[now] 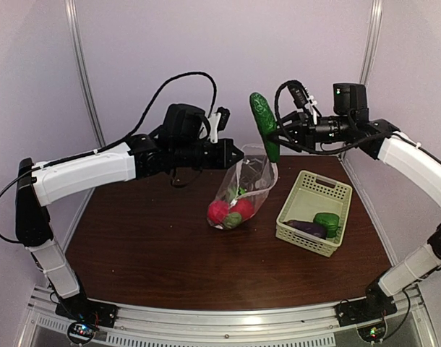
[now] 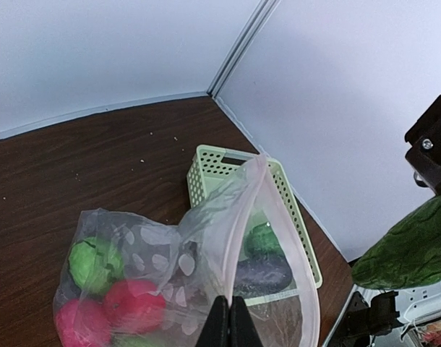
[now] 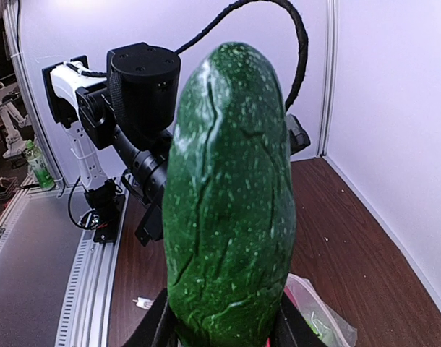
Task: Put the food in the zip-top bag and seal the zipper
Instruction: Place the fake vegetable in the zipper food storage bag.
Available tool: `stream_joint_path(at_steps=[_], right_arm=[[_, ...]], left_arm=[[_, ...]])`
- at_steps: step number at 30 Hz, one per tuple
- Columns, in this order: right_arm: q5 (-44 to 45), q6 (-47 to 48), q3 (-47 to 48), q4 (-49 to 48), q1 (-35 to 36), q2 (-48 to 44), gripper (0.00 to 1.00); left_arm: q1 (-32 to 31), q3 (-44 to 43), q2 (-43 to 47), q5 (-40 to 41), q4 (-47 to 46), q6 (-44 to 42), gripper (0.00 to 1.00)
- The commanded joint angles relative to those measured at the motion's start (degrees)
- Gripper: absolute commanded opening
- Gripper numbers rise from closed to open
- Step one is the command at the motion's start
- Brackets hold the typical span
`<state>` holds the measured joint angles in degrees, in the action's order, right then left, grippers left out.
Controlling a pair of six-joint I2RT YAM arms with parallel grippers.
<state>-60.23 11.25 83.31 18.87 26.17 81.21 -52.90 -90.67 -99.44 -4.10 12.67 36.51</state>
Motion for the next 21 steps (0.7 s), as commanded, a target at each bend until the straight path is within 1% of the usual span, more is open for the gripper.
stream_joint_path(at_steps=[1,6,11,13,16,21], right_arm=[[-3.34,-5.97,-1.52,-10.18,1.24,0.89,0.20],[-2.44,-6.66,-5.13,-15.20,1.37,1.76,0.19],[-2.08,-4.81,-6.88,-15.87,1.41,2.80,0.19],[-1.40,-3.82,-7.77,-15.97,1.37,2.87,0.21],[-0.44,-2.70,-8.81,-15.44,1.42,3.05,0.29],[0.20,-1.86,-9.66,-14.64,1.42,3.43,0.32]], left_arm=[[0.43,-1.52,1.29,-2.40,-4.54,1.94,0.00],[0.45,-1.65,1.93,-3.65,-5.90,2.67,0.00],[0.54,-1.96,3.01,-4.53,-7.21,3.54,0.00],[0.60,-1.96,3.63,-4.48,-7.54,3.73,0.00],[0.78,-1.67,4.67,-4.18,-7.80,3.67,0.00],[1.04,-0.07,6.66,-3.15,-8.51,3.82,0.00]])
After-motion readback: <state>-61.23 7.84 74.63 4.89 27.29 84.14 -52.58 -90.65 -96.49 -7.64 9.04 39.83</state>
